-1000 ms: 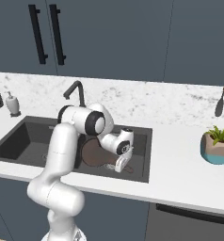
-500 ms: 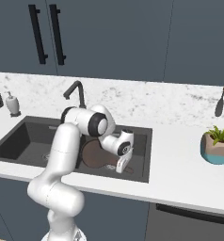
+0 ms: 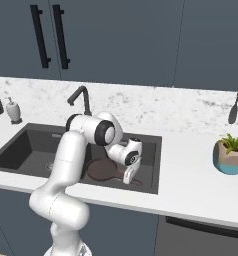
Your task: Pick the pan and sponge and place them into the sink. Then turn on the water.
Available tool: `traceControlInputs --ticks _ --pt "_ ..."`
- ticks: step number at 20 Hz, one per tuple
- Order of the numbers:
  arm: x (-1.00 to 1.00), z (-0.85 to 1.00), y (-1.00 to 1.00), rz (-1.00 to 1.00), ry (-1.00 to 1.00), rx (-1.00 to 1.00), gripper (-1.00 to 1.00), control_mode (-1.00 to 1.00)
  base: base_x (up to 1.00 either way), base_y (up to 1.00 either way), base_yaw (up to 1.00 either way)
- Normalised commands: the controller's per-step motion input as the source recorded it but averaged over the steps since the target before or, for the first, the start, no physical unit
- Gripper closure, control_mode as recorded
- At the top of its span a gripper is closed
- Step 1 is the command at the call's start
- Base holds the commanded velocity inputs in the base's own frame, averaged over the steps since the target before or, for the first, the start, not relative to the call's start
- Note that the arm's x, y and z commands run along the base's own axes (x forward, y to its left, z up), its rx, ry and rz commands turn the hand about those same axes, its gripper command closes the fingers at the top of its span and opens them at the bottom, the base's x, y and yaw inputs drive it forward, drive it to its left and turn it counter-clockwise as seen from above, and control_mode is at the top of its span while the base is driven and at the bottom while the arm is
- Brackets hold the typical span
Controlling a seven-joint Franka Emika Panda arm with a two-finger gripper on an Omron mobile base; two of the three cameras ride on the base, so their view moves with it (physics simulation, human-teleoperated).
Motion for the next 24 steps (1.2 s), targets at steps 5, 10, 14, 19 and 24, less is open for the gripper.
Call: traceControlInputs --ticks 5,10,14,19,24 --pt "0.00 0.08 0.00 -0.01 -0.11 0.01 -1.00 -1.00 0.00 0.00 0.00" --pt "-0.02 0.76 0.00 -0.05 -0.16 0.07 -1.00 -1.00 0.00 0.00 0.00" --pt "-0.23 1.00 0.00 -0.14 -0.10 0.02 -1.00 -1.00 0.00 0.00 0.00" --pt "-0.50 0.86 0.25 -0.20 -0.07 0.00 -1.00 -1.00 0.00 0.00 0.00" --pt "-0.77 0.62 0.58 -0.27 -0.05 0.00 -1.00 -1.00 0.00 0.00 0.00"
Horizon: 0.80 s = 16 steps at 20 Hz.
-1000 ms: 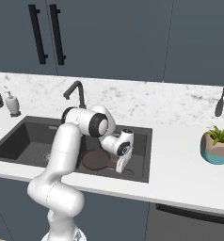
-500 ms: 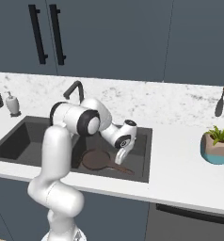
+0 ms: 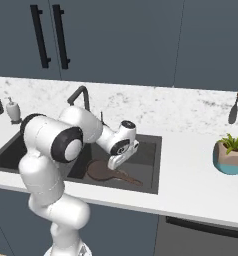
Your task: Pick the pan and sponge and place them into the sink. Then turn on the water.
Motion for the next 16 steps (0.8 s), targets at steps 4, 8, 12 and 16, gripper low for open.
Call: traceControlInputs --ticks 4,8,12,16 --pt "-0.60 0.77 0.60 -0.24 0.00 0.00 -1.00 -1.00 0.00 0.00 0.00" --pt "-0.45 0.83 0.59 -0.27 0.00 0.01 -1.00 -1.00 0.00 0.00 0.00" --pt "-0.46 0.84 0.51 -0.31 0.00 0.06 -1.00 -1.00 0.00 0.00 0.00" --pt "-0.58 0.61 0.54 -0.37 0.00 0.14 -1.00 -1.00 0.00 0.00 0.00"
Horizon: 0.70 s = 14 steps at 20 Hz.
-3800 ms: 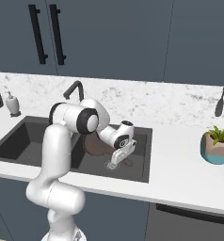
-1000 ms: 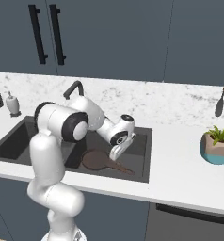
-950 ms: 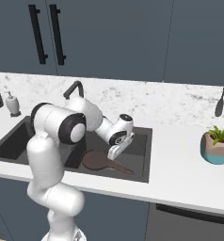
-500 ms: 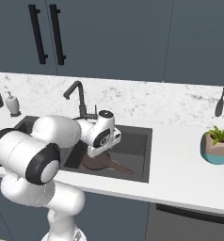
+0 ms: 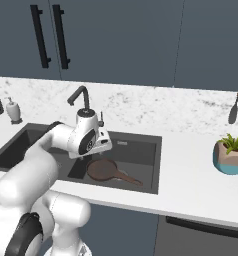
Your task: Pick the pan and sponge and place them into the sink. Then turn on the water.
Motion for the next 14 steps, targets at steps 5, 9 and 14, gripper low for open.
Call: traceControlInputs --ticks 5,9,14 --pt "-0.53 0.49 0.75 -0.31 0.00 0.15 -1.00 -1.00 0.00 0.00 0.00" --pt "-0.27 0.38 0.26 -0.19 0.00 0.07 -1.00 -1.00 0.00 0.00 0.00" --pt "-0.38 0.30 0.00 -0.08 0.00 0.02 -1.00 -1.00 0.00 0.00 0.00"
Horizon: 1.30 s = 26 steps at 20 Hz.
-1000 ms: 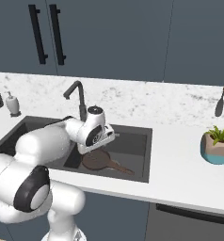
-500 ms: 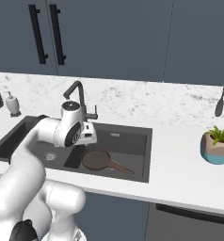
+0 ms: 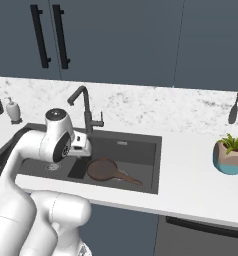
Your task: Pick the pan and sponge and place them into the sink. Then turn on the water.
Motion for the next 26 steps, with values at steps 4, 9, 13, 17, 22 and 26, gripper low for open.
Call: traceControlInputs --ticks 4,9,13,17,22,26 --pt "-0.48 0.28 0.00 -0.01 0.00 0.00 -1.00 -1.00 0.00 0.00 0.00" --pt "-0.40 0.24 0.00 0.00 0.00 0.00 -1.00 -1.00 0.00 0.00 0.00" --pt "-0.43 0.08 -0.02 0.00 0.00 0.00 -1.00 -1.00 0.00 0.00 0.00" --pt "-0.38 0.00 0.00 0.00 0.00 0.00 -1.00 -1.00 0.00 0.00 0.00" --pt "-0.12 0.03 0.00 0.00 0.00 0.00 -1.00 -1.00 0.00 0.00 0.00" --pt "-0.08 0.00 0.00 0.00 0.00 0.00 -1.00 -1.00 0.00 0.00 0.00"
